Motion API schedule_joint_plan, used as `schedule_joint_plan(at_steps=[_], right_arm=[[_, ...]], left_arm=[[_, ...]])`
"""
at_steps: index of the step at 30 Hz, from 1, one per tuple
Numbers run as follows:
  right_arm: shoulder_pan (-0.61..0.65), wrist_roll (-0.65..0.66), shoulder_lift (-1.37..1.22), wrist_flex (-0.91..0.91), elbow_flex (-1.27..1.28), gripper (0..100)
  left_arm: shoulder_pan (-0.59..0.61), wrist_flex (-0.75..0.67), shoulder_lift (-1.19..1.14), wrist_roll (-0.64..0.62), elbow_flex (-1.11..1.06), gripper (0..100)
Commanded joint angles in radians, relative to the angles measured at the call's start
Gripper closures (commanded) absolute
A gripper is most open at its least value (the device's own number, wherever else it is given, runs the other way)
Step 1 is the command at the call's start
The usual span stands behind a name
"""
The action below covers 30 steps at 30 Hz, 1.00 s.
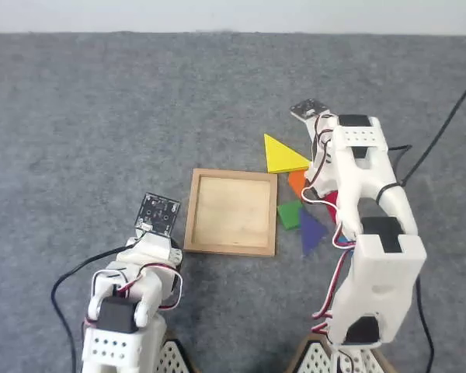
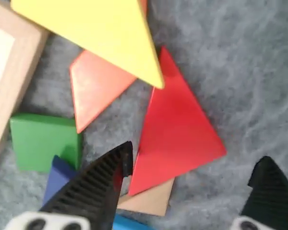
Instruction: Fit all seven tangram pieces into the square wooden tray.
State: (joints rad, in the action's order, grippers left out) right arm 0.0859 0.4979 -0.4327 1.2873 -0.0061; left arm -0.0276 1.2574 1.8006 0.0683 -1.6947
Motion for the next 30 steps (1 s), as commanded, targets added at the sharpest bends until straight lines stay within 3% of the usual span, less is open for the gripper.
schedule_joint_plan(at_steps=[1,5,10,20,30], right_arm=[[-0.005,-0.006,-0.013,-0.039,-0.012,61.6],[-0.005,-0.008,-0.076,-0.076,-0.015,62.3],[-0.008,-0.009,-0.094,-0.081,-0.015,70.8],[-0.005,-0.044,-0.09,-0.071,-0.017,71.4],[0.005,-0.075,0.079,0.007,-0.009,71.5]], left_arm=[[0.005,0.003,0.015,0.003,0.01,98],[0.005,0.003,0.015,0.003,0.01,98],[0.005,0.003,0.015,0.003,0.01,98],[0.005,0.003,0.015,0.003,0.01,98],[0.005,0.003,0.015,0.003,0.01,98]])
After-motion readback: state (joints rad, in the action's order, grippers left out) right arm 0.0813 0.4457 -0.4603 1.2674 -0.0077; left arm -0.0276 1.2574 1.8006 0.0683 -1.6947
